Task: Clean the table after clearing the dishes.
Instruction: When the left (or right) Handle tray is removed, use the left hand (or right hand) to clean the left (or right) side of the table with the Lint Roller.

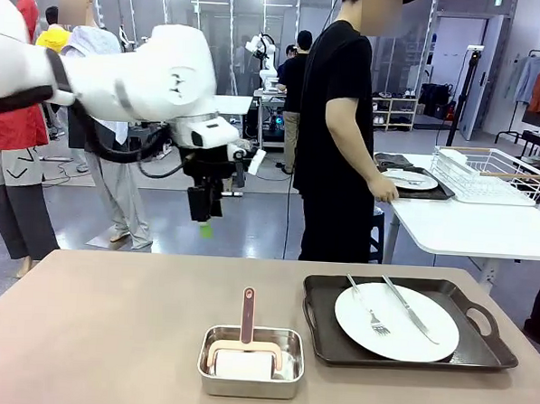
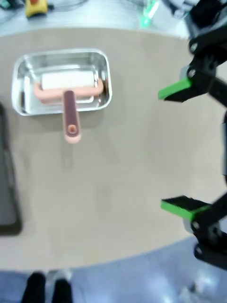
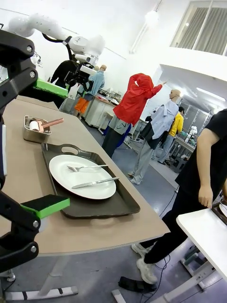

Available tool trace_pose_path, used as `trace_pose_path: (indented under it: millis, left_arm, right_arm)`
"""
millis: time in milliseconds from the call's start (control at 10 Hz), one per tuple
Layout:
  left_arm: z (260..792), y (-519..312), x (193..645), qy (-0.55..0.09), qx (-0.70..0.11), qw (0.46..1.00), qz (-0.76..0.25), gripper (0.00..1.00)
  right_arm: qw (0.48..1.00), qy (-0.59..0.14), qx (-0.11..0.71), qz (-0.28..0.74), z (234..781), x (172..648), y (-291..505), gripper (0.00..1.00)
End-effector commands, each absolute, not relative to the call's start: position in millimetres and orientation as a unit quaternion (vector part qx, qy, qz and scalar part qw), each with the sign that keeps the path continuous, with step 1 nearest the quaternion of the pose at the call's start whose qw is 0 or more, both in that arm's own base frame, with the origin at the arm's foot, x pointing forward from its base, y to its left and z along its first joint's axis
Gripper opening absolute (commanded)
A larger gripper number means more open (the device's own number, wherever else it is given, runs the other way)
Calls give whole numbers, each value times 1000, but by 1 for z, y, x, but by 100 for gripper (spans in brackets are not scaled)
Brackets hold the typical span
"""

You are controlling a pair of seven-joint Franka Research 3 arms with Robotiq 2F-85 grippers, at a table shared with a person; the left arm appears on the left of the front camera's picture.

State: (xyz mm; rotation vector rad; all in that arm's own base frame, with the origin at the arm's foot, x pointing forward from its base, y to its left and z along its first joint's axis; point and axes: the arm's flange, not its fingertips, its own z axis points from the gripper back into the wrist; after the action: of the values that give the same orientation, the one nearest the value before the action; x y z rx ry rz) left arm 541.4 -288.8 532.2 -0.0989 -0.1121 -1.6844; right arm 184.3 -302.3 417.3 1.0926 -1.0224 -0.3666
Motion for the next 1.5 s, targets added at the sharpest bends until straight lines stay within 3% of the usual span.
trace_pose_path:
  millis: [0,500,1000,1400]
  left_arm:
    - [532,-307,577,-8,-51,654,-755,100]
    - [473,-337,616,36,-142,692,-707,100]
    - [409,-354,609,92,-192,706,-675,100]
    - [375,-366,599,152,-219,679,-684,100]
  right_arm:
    - [713,-473,493,-160,418,182,-299,100]
    - [713,-473,493,-160,418,182,-299,100]
    - [713,-473,493,-160,418,182,-299,100]
    - [713,-473,493,-160,418,182,-299,100]
